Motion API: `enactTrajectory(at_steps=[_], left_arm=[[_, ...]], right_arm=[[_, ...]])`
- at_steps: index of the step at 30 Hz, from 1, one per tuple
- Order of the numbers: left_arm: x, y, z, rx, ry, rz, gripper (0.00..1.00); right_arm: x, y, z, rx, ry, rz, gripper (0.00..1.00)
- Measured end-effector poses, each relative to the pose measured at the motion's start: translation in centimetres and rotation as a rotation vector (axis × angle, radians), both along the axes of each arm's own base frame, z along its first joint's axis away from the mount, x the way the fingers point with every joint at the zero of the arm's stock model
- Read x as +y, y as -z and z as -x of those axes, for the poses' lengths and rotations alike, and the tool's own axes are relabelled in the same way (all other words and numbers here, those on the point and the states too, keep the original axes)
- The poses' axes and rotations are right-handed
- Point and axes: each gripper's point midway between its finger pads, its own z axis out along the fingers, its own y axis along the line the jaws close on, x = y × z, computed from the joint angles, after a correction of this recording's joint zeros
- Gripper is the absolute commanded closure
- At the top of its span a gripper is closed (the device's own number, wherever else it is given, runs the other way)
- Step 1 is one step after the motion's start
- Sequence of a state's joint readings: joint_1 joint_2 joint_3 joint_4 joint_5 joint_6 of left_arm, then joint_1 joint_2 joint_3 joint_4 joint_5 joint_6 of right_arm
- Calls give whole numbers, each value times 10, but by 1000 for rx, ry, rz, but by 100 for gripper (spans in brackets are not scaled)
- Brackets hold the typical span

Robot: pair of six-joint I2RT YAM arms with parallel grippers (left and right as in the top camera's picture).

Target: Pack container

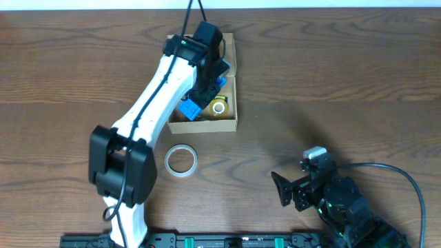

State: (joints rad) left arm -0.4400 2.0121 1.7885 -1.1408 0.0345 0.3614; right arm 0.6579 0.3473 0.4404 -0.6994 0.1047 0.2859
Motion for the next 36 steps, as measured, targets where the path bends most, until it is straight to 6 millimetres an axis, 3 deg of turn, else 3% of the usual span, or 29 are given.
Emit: enactTrajectory(at_steps=[5,7,8,17,23,27,30,36], left_arm=[[-3,19,2,40,19,-29,73],[-5,21,3,44,25,-32,47],[-6,21,3,44,30,-33,41],[-3,21,-2,16,23,-56,33],[7,16,-14,-45,-43,-114,20],[15,-8,-21,-95,-160,-126,3],[27,-37,-14,-130,-299,-102,2],[64,-97,21,-172,-587,-57,5]], right_arm=[[0,0,0,0,0,0,1],[0,0,0,0,0,0,1],[0,0,0,0,0,0,1],[0,0,0,0,0,0,1],[0,0,0,0,0,0,1],[0,0,0,0,0,0,1],[0,0,0,0,0,0,1],[0,0,0,0,0,0,1]])
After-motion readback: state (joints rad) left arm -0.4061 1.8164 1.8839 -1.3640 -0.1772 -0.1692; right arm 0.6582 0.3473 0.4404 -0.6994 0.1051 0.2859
